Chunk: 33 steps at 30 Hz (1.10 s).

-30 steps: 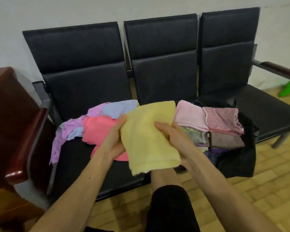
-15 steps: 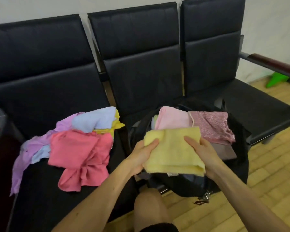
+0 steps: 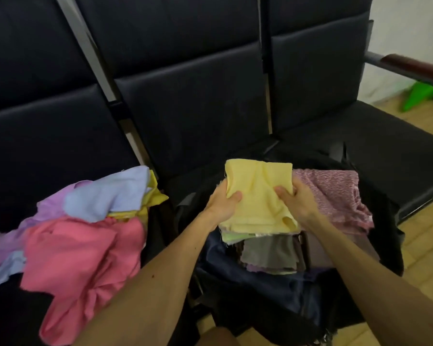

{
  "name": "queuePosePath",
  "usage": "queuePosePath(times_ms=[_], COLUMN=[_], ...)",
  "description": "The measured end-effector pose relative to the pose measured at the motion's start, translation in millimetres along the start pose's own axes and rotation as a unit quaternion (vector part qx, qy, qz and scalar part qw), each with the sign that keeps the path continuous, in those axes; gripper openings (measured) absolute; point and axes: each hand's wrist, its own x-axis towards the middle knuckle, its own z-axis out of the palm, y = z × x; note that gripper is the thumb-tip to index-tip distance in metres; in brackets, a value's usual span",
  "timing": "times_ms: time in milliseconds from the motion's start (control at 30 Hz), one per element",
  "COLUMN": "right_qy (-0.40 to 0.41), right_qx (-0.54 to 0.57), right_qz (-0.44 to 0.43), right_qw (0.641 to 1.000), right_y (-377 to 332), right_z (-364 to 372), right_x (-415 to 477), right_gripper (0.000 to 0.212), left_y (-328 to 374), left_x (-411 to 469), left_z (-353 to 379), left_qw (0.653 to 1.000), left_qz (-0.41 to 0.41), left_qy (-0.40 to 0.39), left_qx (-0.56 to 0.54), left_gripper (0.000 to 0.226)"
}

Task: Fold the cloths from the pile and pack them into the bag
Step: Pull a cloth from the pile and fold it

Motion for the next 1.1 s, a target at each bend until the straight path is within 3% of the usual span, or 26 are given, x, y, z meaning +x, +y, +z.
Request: queuePosePath(times_ms=[167,267,367,433,533,600,733,833,1000,1100], right_qy=[0.024,0.092,0.187,0.216,0.114,0.017,-0.161,-0.28,-0.318,-0.292], right_qx=[-0.038,-0.112,-0.217,-0.197,-0.119,-0.079,-0.092,-0.23,-0.439,-0.45], right_qz=[0.027,0.032,-0.045,-0.151,-0.283,-0.307,-0.244,-0.207,-0.212,-0.229], right_qw=[0.999,0.989,0.957,0.944,0.945,0.948,0.952,0.909,0.813,0.812], right_y=[8.6,3.8,-19.9,-42.5,-65.0,-59.8,-36.9,-30.7,-26.7,-26.1], right_z=[2.6,5.8,14.0,36.6,98.5,145.8,247.2,292.3,333.2,341.6], right_x=[5.6,-3.4,-26.6,-52.5,-109.4,-146.9,-210.0,-225.6,-229.9,-228.0], right_gripper=[0.048,0.049,0.044,0.036,0.024,0.024,0.024,0.026,0.048,0.033], left_y=[-16.7,-19.1,-16.8,-20.6,-42.6,-67.1,-169.6,-231.0,-283.0,-282.8], left_x=[5.9,-7.5,-35.3,-68.3,-132.8,-169.8,-239.3,-265.1,-265.3,-259.1], left_z=[-5.4,-15.9,-42.0,-69.3,-110.5,-133.7,-184.9,-186.4,-170.3,-165.3], left_qw=[1.0,1.0,1.0,0.996,0.982,0.975,0.948,0.946,0.961,0.946], left_qz=[0.001,-0.007,0.006,0.049,0.099,0.089,-0.018,-0.091,-0.092,-0.079], left_qy=[-0.016,-0.008,0.02,0.076,0.154,0.195,0.314,0.31,0.224,0.205], left_qx=[0.003,-0.006,0.003,0.001,-0.044,-0.062,-0.051,0.004,0.136,0.239], left_gripper=[0.068,0.063,0.05,0.028,0.013,0.013,0.017,0.023,0.027,0.04])
